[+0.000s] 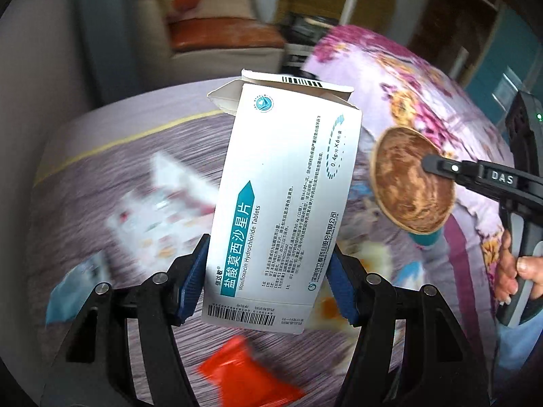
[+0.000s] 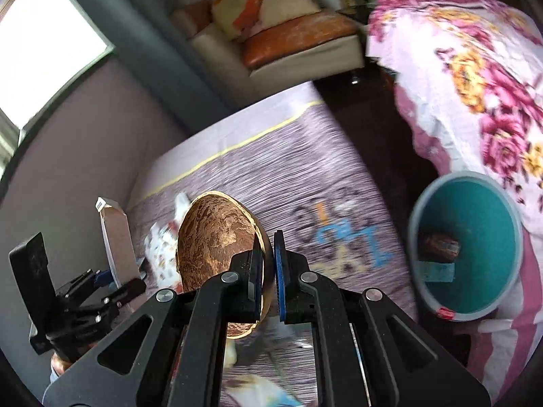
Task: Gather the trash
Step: 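Carry the box and bowl over the teal bucket and open both tools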
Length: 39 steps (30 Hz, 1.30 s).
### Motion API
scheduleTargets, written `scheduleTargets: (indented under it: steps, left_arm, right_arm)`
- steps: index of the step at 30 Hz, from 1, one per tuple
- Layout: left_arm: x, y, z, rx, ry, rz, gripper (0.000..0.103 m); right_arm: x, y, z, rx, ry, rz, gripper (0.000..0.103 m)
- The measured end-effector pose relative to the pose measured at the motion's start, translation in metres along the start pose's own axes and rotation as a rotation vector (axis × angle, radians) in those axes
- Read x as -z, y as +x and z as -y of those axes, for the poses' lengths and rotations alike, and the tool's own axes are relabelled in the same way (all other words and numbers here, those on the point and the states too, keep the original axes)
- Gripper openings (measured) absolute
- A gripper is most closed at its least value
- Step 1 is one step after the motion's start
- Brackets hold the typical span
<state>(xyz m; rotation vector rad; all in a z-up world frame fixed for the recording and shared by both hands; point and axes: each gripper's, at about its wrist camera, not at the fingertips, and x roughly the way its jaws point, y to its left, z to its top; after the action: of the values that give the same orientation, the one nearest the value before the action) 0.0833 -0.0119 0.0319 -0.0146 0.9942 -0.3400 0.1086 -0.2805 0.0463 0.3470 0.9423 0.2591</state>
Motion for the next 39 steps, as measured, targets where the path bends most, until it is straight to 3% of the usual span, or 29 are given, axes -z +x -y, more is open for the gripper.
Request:
scheduleTargets:
  steps: [6,17,26,33,39]
  left_arm:
    - [-0.026,0.035,0.078,0.076,0.102,-0.046,0.065]
    - [-0.045,0.122,0.2,0.12,0.28,-0.208,0.065]
    - [-0.035,0.177,0.255,0.126,0.367,-0.307,0.065]
    - [-0.035,0.204,0.266,0.115,0.364,-0.372,0.073]
    - [-0.033,0.208,0.264,0.097,0.355,-0.375,0.08]
  right_arm:
    - [-0.002,-0.033,0.078,0.054,0.126,0.087,0.006]
    - [0.02,-0.071,0.205,0.173,0.321,0.17,0.006]
    - [0.032,-0.068,0.26,0.213,0.403,0.157,0.006]
    - [0.037,-0.061,0.275,0.231,0.422,0.141,0.007]
    - [0.04,-0.053,0.279,0.239,0.435,0.119,0.007]
